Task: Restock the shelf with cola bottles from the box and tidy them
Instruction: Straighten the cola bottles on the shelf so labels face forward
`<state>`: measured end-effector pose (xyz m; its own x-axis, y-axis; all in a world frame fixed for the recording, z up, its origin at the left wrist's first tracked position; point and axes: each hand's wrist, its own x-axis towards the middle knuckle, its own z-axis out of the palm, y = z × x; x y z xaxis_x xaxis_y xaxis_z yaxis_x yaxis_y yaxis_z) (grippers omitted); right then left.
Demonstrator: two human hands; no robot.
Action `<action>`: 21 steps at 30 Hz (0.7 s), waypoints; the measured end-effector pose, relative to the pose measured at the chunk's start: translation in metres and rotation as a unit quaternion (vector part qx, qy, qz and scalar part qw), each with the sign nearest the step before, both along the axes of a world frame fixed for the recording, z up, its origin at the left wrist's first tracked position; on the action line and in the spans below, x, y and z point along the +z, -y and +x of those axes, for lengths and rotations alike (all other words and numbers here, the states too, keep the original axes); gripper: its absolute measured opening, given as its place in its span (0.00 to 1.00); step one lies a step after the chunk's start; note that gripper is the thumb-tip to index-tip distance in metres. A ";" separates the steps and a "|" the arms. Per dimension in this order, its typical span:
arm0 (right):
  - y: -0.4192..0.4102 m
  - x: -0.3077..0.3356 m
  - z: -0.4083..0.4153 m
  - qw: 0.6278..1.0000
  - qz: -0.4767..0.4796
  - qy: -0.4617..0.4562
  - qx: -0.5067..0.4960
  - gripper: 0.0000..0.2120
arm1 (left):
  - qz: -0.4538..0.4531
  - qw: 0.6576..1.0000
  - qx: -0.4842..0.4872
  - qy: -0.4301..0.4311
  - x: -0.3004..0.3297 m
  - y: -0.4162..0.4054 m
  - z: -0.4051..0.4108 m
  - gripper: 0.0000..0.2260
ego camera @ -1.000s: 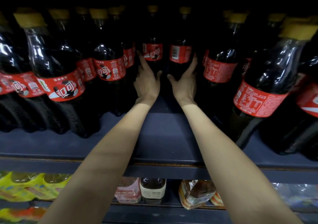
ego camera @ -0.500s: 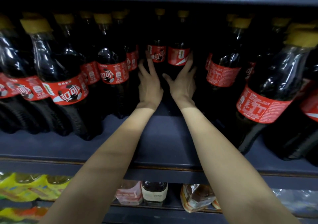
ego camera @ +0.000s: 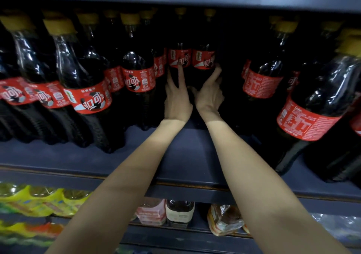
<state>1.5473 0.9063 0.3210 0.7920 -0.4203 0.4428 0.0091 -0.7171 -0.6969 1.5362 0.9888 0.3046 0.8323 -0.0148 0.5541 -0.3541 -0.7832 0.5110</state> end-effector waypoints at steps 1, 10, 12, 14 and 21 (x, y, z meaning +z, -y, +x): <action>0.000 0.000 0.001 1.000 -0.006 -0.003 -0.009 0.41 | -0.012 1.000 -0.007 -0.005 0.000 -0.001 -0.002 0.37; 0.004 -0.003 -0.006 0.999 -0.015 0.008 0.038 0.37 | -0.065 0.996 -0.047 -0.032 -0.001 -0.002 -0.009 0.39; 0.004 -0.004 -0.007 0.999 -0.022 0.011 0.035 0.36 | -0.060 0.996 -0.047 -0.042 -0.002 -0.003 -0.010 0.40; 0.003 -0.002 -0.008 0.999 -0.016 0.004 0.033 0.36 | -0.056 0.995 -0.048 -0.071 0.001 -0.004 -0.013 0.40; 0.000 0.012 -0.064 0.998 0.011 -0.030 0.062 0.33 | -0.179 0.974 -0.115 -0.077 0.014 -0.012 -0.056 0.30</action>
<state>1.4837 0.9060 0.3331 0.8630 -0.3273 0.3849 0.0545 -0.6970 -0.7150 1.4798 1.0011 0.3190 0.9032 -0.0390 0.4274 -0.3970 -0.4541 0.7976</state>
